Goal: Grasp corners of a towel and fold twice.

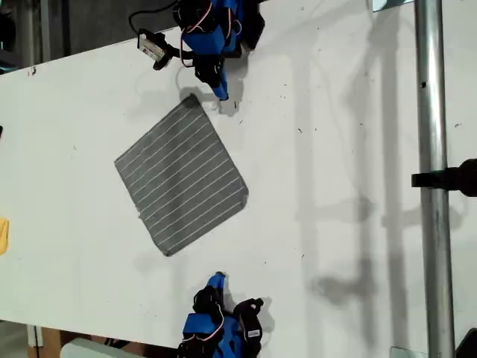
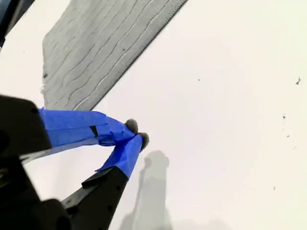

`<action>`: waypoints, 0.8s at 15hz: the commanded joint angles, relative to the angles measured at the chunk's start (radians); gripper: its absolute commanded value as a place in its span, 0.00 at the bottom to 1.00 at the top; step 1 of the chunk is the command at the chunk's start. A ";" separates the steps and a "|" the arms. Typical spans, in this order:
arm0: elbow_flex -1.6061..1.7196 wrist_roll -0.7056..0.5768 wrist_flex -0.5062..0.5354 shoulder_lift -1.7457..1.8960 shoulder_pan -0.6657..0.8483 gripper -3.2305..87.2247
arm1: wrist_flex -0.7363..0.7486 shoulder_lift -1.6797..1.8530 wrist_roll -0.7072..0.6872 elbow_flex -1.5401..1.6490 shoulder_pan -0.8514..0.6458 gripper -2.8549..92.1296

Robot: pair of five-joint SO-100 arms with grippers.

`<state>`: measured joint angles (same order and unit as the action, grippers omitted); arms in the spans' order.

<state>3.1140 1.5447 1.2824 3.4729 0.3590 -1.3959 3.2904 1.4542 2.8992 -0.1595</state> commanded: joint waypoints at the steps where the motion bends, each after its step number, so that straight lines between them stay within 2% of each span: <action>1: 0.006 0.031 0.006 0.005 0.008 0.01 | 0.005 -0.003 -0.002 -0.009 -0.017 0.03; 4: -0.026 0.043 0.002 0.005 -0.017 0.00 | -0.026 -0.003 -0.002 -0.028 -0.035 0.03; 7: -0.153 0.130 0.031 -0.060 -0.072 0.00 | -0.032 -0.003 -0.003 -0.086 -0.008 0.03; 9: -0.319 0.141 -0.002 -0.272 -0.098 0.00 | -0.049 -0.014 -0.006 -0.138 -0.006 0.03; 12: -0.686 0.072 -0.055 -0.762 -0.110 0.00 | -0.061 -0.181 -0.078 -0.302 -0.063 0.03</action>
<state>2.6262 1.6383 1.2594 2.9176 0.2654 -1.4542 3.1815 1.4143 2.7167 -0.1948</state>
